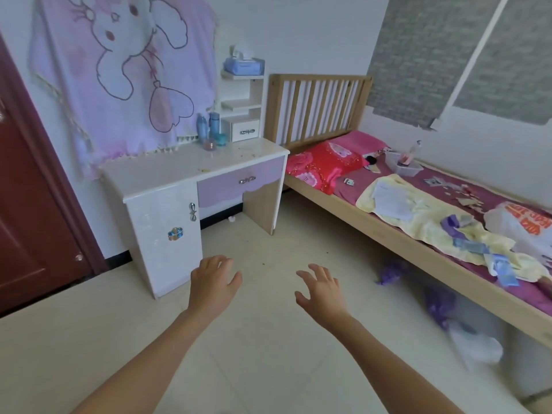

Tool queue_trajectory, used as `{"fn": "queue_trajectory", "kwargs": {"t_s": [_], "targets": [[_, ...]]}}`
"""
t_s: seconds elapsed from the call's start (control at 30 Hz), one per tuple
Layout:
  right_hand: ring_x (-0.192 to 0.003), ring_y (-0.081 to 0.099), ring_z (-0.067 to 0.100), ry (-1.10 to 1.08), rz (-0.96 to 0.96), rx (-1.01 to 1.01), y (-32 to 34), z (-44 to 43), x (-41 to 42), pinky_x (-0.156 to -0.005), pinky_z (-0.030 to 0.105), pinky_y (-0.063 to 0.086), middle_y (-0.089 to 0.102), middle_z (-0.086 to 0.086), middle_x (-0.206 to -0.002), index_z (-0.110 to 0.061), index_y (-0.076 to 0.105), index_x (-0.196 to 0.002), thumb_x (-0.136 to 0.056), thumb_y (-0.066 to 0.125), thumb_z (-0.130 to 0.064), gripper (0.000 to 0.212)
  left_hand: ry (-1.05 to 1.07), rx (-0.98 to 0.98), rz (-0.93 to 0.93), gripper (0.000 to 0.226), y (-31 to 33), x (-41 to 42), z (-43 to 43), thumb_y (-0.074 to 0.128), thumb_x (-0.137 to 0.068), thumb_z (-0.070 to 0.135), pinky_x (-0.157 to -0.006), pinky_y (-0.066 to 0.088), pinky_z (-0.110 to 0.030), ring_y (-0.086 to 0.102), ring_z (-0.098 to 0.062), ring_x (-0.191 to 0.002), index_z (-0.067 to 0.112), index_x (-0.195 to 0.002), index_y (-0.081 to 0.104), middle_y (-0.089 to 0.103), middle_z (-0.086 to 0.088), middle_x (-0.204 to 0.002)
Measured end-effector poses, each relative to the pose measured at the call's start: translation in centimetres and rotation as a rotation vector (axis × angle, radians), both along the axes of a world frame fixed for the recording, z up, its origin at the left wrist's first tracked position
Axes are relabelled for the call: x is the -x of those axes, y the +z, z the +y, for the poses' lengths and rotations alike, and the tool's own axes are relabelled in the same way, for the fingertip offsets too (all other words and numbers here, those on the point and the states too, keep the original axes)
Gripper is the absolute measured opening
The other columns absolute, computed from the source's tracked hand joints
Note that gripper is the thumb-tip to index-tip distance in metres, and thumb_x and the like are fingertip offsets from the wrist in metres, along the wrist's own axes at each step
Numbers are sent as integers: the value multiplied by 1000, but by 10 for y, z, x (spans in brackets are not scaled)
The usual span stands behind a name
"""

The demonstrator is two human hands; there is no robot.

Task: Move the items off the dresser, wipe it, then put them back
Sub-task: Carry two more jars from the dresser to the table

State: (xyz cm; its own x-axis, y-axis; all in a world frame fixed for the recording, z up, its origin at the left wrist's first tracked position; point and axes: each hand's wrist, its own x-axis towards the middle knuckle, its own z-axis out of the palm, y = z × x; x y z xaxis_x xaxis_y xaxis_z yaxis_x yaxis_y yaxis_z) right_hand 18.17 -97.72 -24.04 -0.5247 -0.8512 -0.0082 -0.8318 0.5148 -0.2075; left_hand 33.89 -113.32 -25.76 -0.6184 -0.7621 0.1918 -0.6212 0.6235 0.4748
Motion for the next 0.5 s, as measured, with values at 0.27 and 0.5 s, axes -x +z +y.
{"fn": "queue_trajectory", "kwargs": {"t_s": [0.27, 0.5], "targets": [[-138, 18, 19, 28, 19, -26, 21, -102, 105, -111, 33, 19, 21, 0, -150, -26, 33, -139, -94, 44, -36, 47, 62, -12, 54, 40, 3, 102, -113, 41, -88, 35, -87, 38, -37, 48, -32, -112, 8, -107, 63, 60, -6, -117], [-138, 18, 18, -5, -61, -72, -4, -163, 189, -112, 32, 18, 21, -3, -150, -27, 33, -138, -94, 44, -38, 47, 93, -62, 14, 26, -17, 180, -178, 51, -91, 26, -90, 37, -36, 49, -29, -114, 11, -110, 62, 60, -5, -118]]}}
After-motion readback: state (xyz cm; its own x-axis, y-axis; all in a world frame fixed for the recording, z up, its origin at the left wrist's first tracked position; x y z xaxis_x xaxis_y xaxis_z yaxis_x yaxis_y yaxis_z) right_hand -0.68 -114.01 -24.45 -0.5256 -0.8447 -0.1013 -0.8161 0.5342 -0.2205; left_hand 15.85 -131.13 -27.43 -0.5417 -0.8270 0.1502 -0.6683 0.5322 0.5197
